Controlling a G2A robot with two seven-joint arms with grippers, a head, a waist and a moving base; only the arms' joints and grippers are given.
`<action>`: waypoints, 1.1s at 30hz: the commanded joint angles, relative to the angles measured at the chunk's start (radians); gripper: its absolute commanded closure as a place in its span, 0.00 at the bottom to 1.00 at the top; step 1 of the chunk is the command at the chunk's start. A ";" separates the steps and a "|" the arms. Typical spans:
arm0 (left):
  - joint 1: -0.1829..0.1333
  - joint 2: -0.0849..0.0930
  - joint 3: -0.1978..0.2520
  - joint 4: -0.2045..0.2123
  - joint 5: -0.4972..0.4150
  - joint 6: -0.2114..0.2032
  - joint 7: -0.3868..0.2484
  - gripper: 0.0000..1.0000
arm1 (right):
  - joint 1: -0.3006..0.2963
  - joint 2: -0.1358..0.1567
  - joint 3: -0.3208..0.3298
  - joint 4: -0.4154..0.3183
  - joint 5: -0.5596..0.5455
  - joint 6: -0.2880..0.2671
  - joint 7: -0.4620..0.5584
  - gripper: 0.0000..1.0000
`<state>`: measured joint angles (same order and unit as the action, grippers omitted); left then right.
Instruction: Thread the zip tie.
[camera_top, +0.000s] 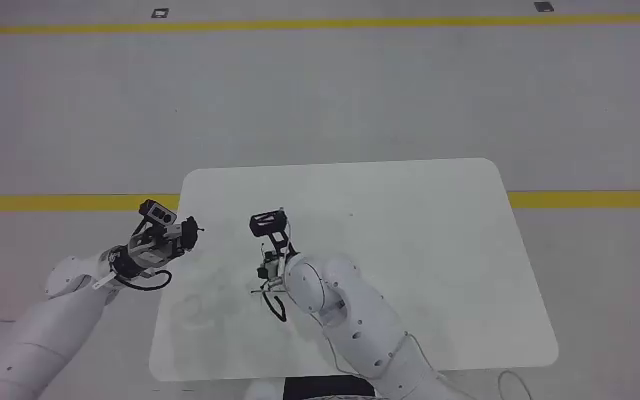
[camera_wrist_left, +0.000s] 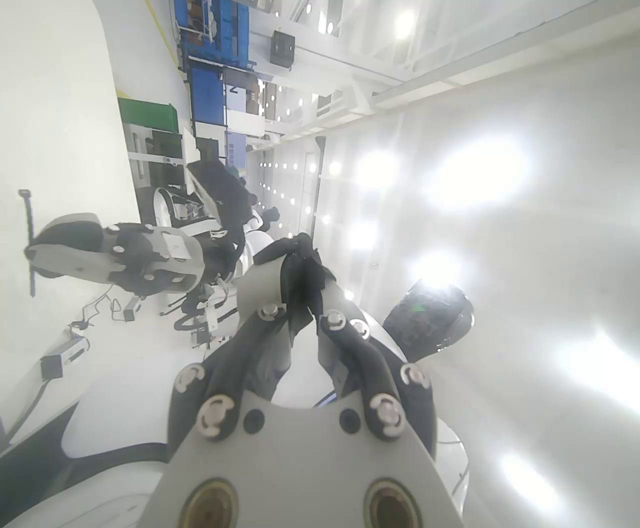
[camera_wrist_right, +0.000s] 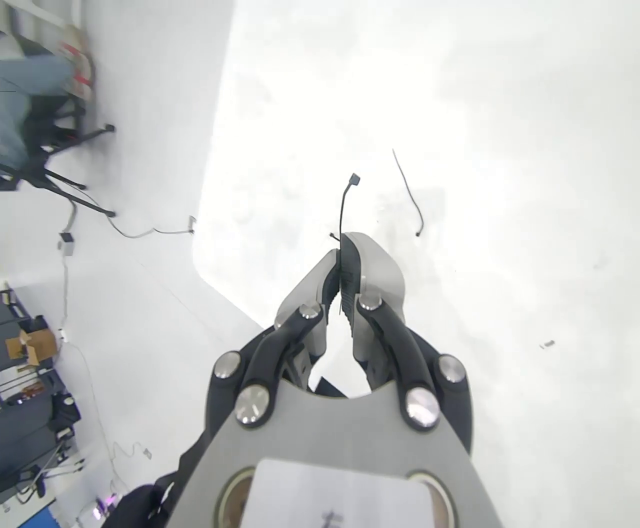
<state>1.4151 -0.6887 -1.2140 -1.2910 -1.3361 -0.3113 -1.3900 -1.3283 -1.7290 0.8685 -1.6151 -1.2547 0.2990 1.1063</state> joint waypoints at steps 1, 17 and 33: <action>0.000 0.000 0.000 0.000 0.000 0.000 0.000 1.00 | 0.002 -0.001 -0.001 0.003 -0.004 0.002 0.023 1.00; 0.000 0.000 0.000 0.000 0.000 0.000 0.000 1.00 | -0.035 0.018 0.003 -0.090 0.121 0.041 -0.401 1.00; 0.000 0.000 0.000 0.000 0.000 0.000 0.000 1.00 | -0.047 0.040 -0.057 -0.161 0.271 0.041 -0.756 1.00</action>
<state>1.4151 -0.6887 -1.2140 -1.2910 -1.3361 -0.3113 -1.3900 -1.3756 -1.6892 0.8116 -1.7759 -0.9836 0.3400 0.3500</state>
